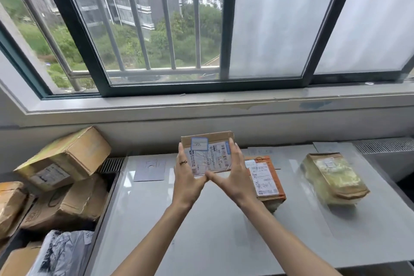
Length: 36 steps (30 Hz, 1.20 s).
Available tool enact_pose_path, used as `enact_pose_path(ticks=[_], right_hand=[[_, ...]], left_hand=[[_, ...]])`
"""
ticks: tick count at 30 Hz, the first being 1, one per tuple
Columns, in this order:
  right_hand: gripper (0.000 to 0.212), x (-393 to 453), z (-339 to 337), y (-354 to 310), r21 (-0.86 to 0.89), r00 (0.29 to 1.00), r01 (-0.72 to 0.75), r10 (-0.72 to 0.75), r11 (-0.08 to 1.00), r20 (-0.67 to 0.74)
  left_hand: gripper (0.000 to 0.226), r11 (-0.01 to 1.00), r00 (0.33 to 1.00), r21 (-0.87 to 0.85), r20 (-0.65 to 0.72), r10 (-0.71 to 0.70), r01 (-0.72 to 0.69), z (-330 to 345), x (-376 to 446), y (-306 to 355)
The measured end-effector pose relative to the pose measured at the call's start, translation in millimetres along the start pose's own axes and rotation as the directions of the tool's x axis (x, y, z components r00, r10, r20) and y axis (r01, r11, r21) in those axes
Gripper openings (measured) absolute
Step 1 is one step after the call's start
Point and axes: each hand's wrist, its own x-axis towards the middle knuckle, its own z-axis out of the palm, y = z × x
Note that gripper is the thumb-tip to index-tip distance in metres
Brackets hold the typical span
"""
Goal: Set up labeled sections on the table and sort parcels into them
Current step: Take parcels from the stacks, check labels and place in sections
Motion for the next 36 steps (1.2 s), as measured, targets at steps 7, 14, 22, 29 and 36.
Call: enact_pose_path(ticks=[7,14,22,29,36], right_hand=[[0.113,9.4,-62.7,59.9,0.037,1.000,-0.004,0.003,0.999,0.028],[0.115,14.6,-92.7,90.3,0.051,1.000,-0.001,-0.001,0.999,0.022],[0.115,23.7,-103.4,100.0,0.089,0.999,-0.027,0.025,0.996,0.020],[0.115,25.7,-113.5,105.2,0.039,0.999,-0.032,0.033,0.999,-0.017],[0.113,24.5,-150.1,127.3,-0.002,0.998,-0.031,0.031,1.000,-0.052]], left_hand=[[0.124,0.999,1.000,0.050,-0.012,-0.022,0.022,77.1,-8.5,28.5],[0.116,0.984,1.000,0.176,-0.019,0.016,-0.012,117.0,-13.8,56.0],[0.106,0.981,0.999,0.193,-0.007,0.038,-0.036,130.9,-4.5,60.0],[0.107,0.982,0.998,0.178,0.017,0.053,-0.056,143.0,2.9,59.4],[0.107,0.984,0.996,0.160,0.058,0.075,-0.083,180.9,-0.5,78.8]])
